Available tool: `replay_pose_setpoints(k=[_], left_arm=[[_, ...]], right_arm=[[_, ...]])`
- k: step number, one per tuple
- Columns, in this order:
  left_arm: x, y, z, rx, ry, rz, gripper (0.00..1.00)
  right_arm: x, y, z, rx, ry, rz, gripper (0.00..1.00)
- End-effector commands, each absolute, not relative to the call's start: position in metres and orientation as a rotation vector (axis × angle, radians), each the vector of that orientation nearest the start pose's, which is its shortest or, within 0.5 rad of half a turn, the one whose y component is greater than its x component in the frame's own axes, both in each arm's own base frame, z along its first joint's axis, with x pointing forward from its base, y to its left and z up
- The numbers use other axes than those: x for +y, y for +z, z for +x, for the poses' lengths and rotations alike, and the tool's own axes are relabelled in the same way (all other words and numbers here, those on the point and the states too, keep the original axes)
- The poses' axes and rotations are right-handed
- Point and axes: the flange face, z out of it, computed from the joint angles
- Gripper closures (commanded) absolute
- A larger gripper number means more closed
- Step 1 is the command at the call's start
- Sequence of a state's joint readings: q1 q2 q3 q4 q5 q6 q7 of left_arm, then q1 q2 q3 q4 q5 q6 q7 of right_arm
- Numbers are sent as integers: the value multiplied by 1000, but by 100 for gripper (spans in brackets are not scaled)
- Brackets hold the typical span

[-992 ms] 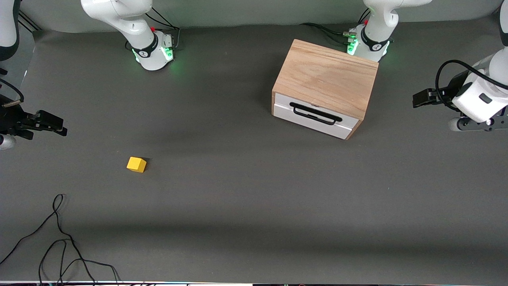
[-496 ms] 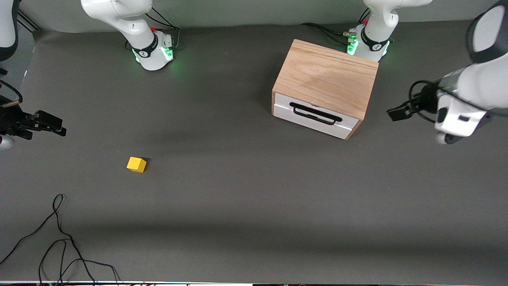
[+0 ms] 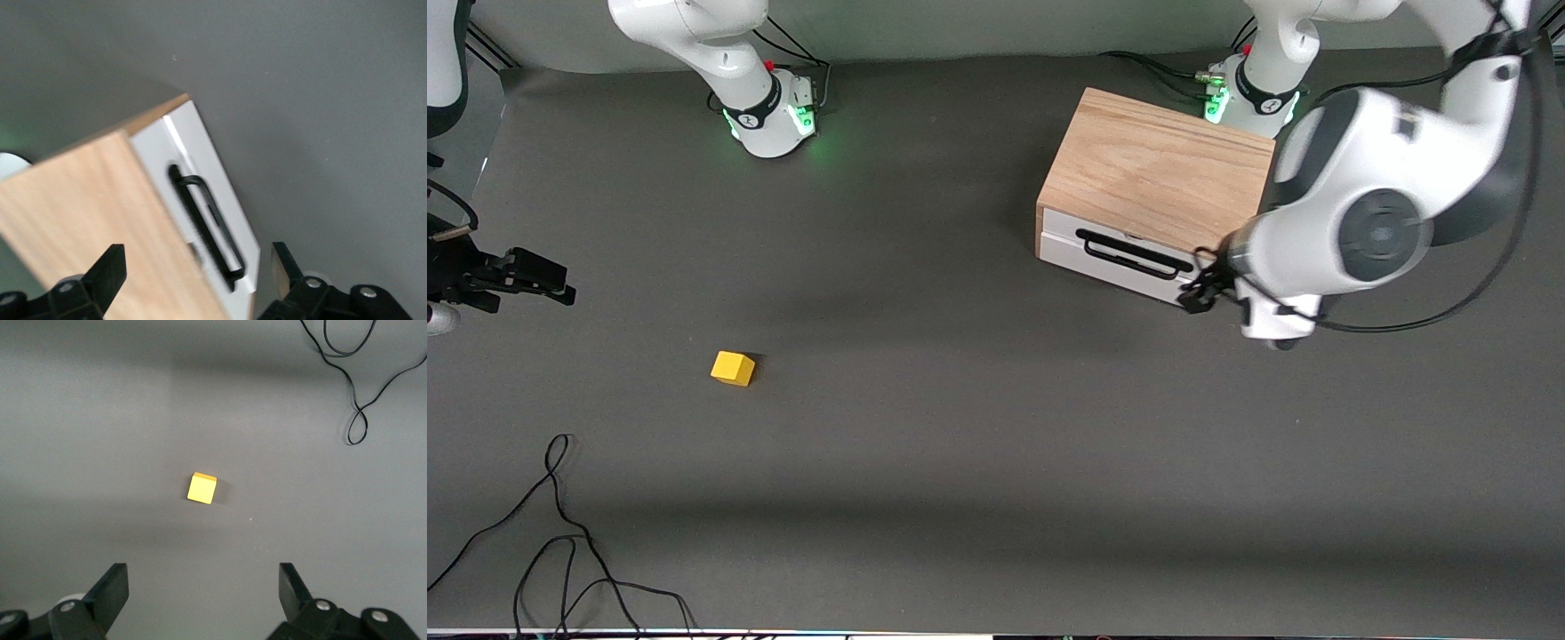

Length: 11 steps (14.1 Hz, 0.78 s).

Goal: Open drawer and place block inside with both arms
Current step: 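Reach the left gripper to the black drawer handle, then close the left gripper on the black drawer handle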

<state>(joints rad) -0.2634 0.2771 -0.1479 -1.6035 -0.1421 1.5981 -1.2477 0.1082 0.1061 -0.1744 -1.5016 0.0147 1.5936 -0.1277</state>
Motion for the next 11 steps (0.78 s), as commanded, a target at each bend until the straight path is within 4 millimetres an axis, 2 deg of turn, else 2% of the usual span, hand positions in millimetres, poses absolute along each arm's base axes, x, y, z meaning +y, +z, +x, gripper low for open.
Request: replay_pose_setpoints(k=[1, 6, 9, 11], left_arm=[[-266, 413, 550, -1337, 436, -2695, 3], [-272, 339, 527, -1430, 409, -2635, 3], [-287, 320, 516, -1468, 397, -2602, 3], [-287, 313, 512, -1460, 408, -2591, 3]], right_arm=[[-33, 603, 590, -74, 2, -3157, 0], [-32, 602, 590, -76, 7, -3155, 0], [-30, 598, 593, -81, 11, -3156, 0], [-30, 596, 594, -79, 16, -3155, 0]])
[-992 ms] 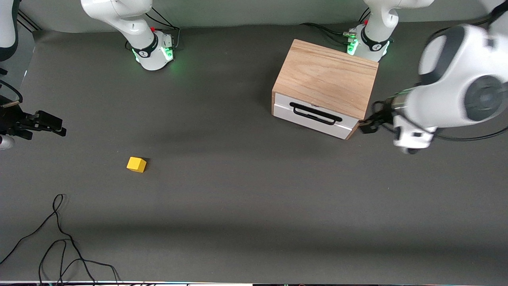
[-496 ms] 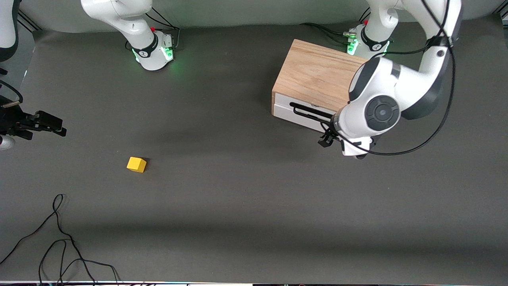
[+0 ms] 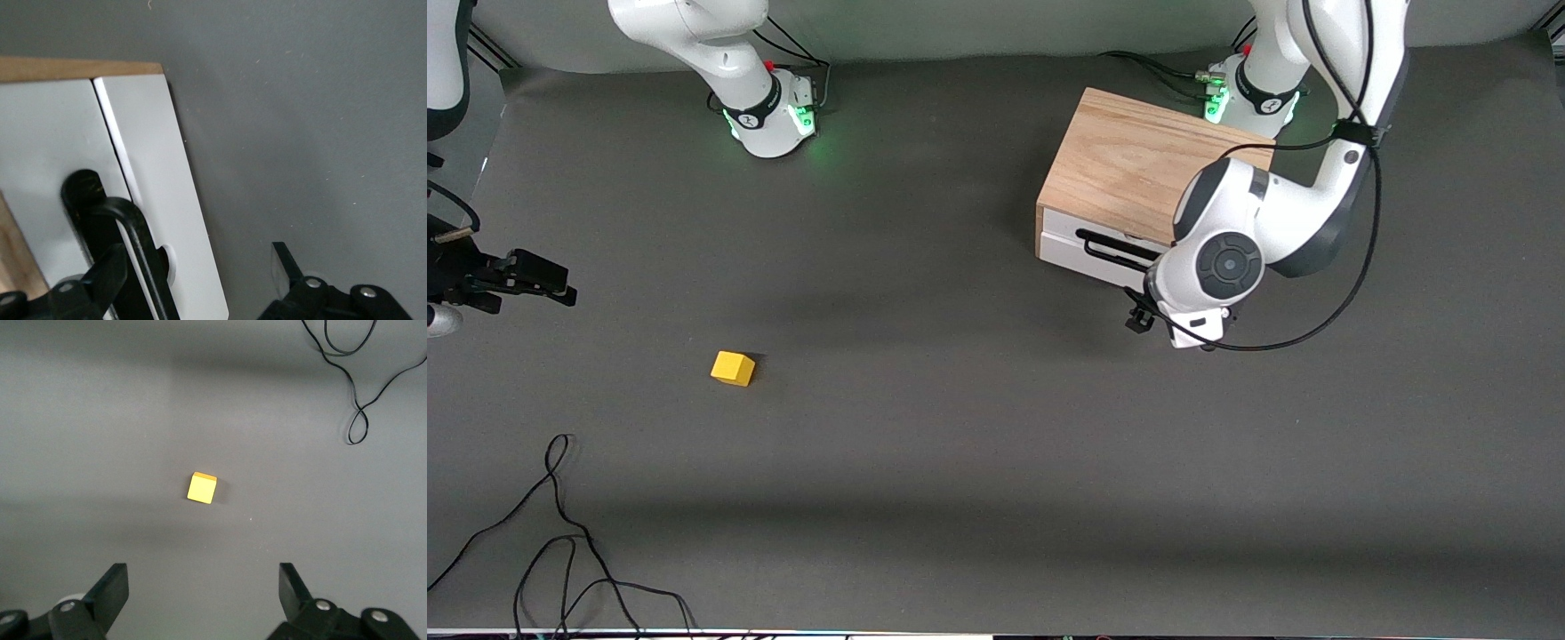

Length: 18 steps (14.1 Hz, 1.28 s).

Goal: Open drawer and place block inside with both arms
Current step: 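Close the left gripper on the black drawer handle, then pull the drawer open with the left gripper while the right gripper reaches the cube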

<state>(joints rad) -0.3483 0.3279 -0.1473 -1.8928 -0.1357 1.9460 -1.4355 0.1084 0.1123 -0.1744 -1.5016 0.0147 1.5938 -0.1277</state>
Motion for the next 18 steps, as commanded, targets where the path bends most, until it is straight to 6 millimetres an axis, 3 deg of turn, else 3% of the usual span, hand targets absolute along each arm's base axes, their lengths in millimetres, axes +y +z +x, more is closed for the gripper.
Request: replay_pose_setpoints(k=[1, 5, 6, 7, 11, 13, 15, 18], left_arm=[[-287, 313, 512, -1459, 409, -2589, 3], [-288, 298, 500, -1435, 432, -2561, 4], [-290, 297, 498, -1426, 433, -2564, 9], [-289, 297, 499, -1428, 433, -2563, 19], [-292, 305, 505, -1440, 415, -2584, 79], [-292, 308, 507, -1445, 407, -2591, 96], [-291, 314, 514, -1440, 358, -2605, 100], [-296, 342, 532, -1459, 268, -2636, 100]], right_arm=[[-30, 596, 594, -79, 16, -3155, 0], [-29, 596, 594, -79, 16, -3152, 0], [-27, 598, 594, -84, 11, -3152, 0], [-28, 599, 594, -81, 8, -3152, 0], [-29, 599, 594, -79, 8, -3151, 0], [-28, 598, 594, -81, 11, -3150, 0], [-26, 595, 595, -86, 20, -3149, 0], [-22, 580, 601, -91, 58, -3149, 0]])
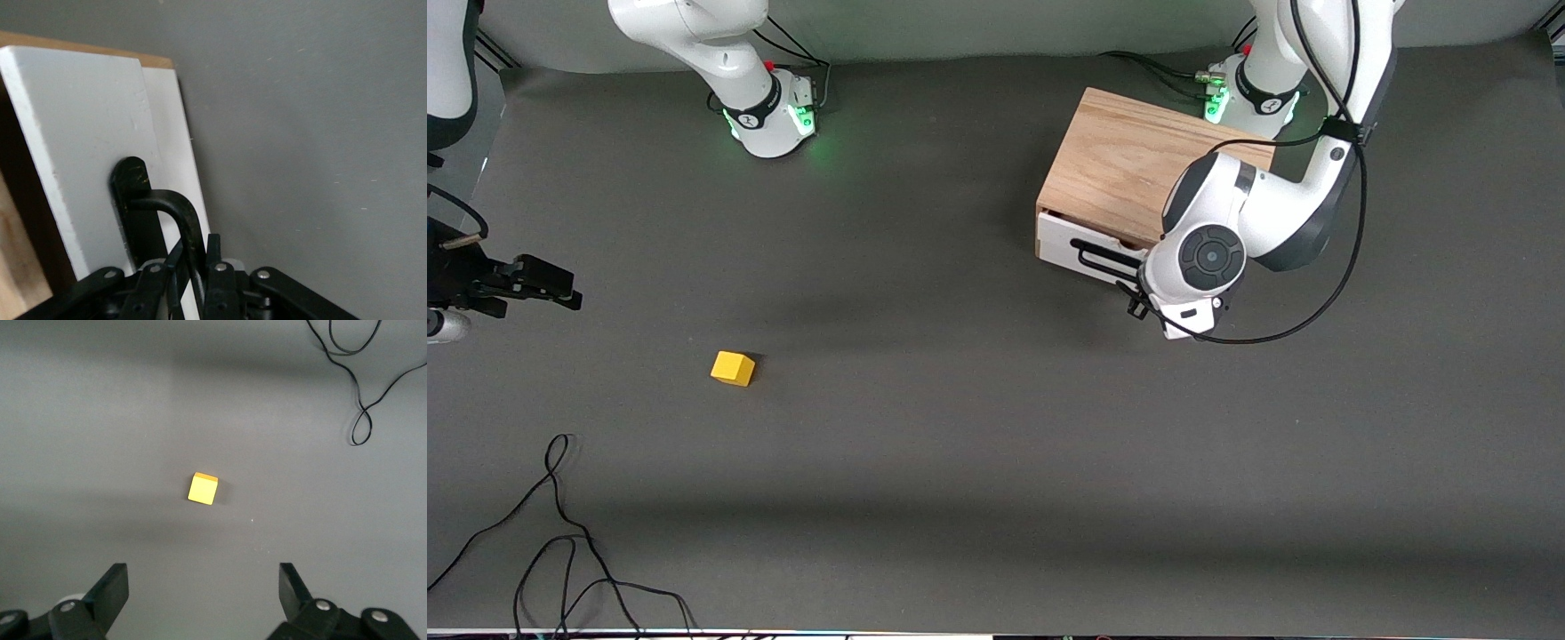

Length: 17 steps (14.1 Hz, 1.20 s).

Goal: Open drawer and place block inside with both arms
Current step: 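Pull the drawer open with the left gripper while the right gripper reaches the cube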

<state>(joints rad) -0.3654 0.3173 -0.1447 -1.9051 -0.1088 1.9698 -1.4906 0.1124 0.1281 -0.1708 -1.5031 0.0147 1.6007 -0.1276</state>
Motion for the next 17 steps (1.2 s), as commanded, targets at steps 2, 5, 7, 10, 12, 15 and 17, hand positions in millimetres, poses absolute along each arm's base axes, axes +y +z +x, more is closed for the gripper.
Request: replay_pose_setpoints(k=[2, 5, 7, 10, 12, 15, 17], left_arm=[[-299, 350, 542, -1449, 225, -2656, 100], [-305, 361, 559, -1453, 164, -2693, 100], [-309, 362, 572, -1463, 152, -2705, 100], [-317, 367, 589, -1474, 124, -2731, 100], [-322, 371, 601, -1486, 110, -2750, 100], [-326, 371, 609, -1493, 103, -2761, 100], [-326, 370, 609, -1491, 104, -2762, 99]], right_arm=[[-21, 562, 610, -93, 92, -3152, 0], [-23, 547, 618, -73, 95, -3132, 0], [-20, 545, 619, -77, 97, -3129, 0], [-19, 525, 627, -65, 127, -3121, 0], [-22, 494, 638, 10, 176, -3046, 0], [-22, 464, 651, 68, 195, -3055, 0], [-21, 440, 661, 107, 198, -3059, 0]])
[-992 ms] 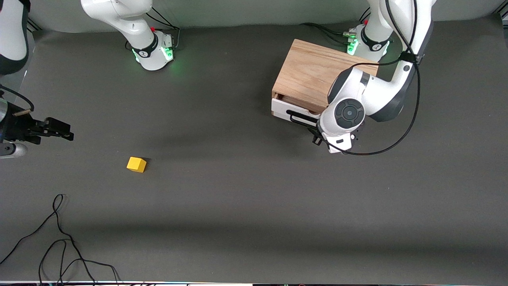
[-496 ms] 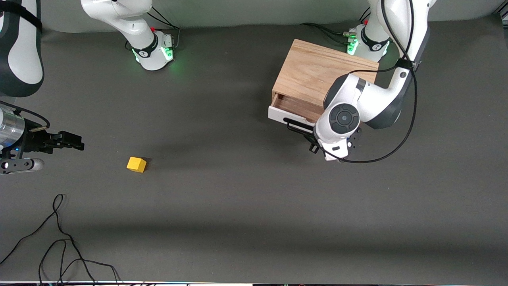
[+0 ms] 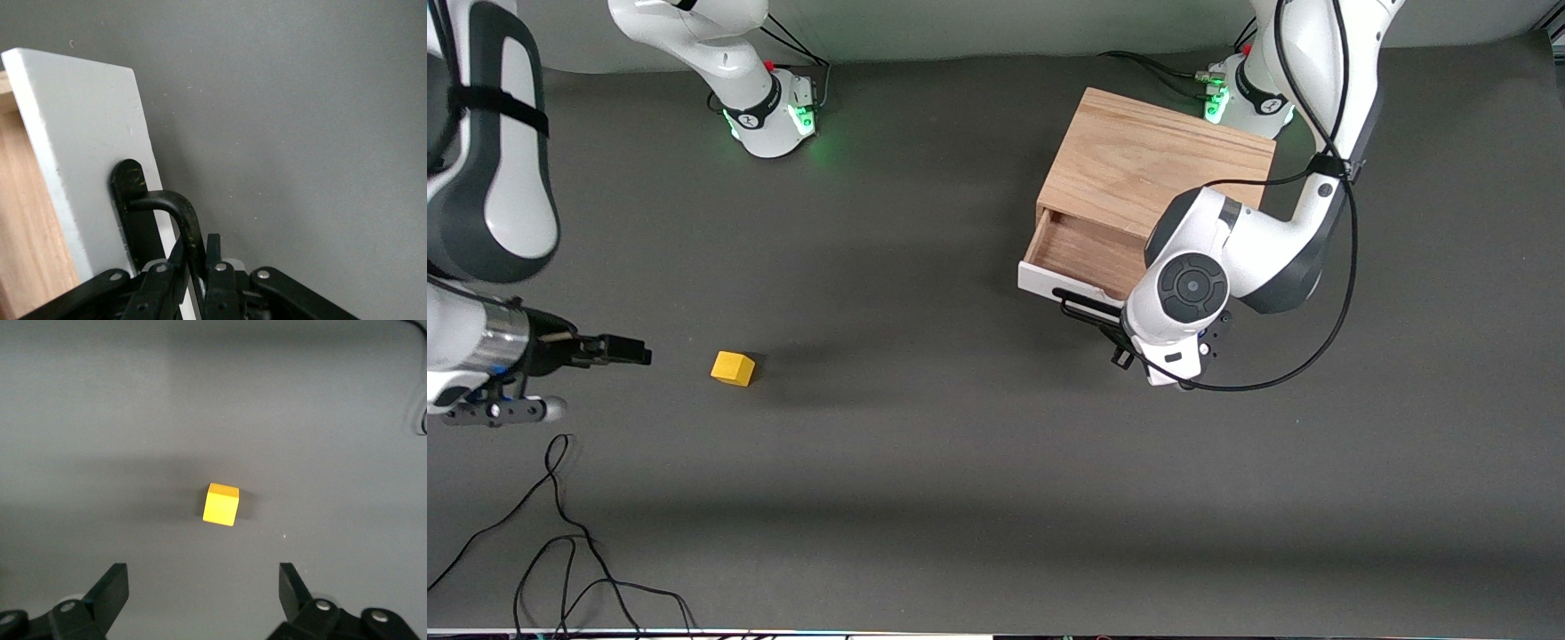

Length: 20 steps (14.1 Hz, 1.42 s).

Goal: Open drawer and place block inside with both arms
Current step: 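Pull the drawer open with the left gripper while the right gripper reaches the cube, then release the handle with the left gripper while the right gripper grasps the cube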

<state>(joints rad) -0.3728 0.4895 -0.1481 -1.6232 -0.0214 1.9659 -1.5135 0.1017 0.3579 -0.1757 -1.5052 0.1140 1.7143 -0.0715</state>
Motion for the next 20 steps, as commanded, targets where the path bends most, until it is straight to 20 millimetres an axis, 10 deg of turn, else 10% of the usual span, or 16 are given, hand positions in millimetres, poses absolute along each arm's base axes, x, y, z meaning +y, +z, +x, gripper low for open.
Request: replay_pose_setpoints(k=[1, 2, 3, 8, 20], left_arm=[[-326, 369, 609, -1490, 106, -2760, 64], [-326, 367, 608, -1484, 106, -2758, 11], [-325, 366, 608, -1465, 100, -2757, 3], [-320, 366, 604, -1441, 96, -2742, 1], [-244, 521, 568, -1061, 135, -2861, 1]], right_arm=[[-21, 435, 664, 124, 180, -3061, 0], [-21, 435, 665, 155, 167, -3062, 0], [-20, 432, 665, 195, 166, -3061, 0], [-19, 387, 648, 271, 155, -3039, 0], [-19, 243, 572, 366, -37, -3063, 0]])
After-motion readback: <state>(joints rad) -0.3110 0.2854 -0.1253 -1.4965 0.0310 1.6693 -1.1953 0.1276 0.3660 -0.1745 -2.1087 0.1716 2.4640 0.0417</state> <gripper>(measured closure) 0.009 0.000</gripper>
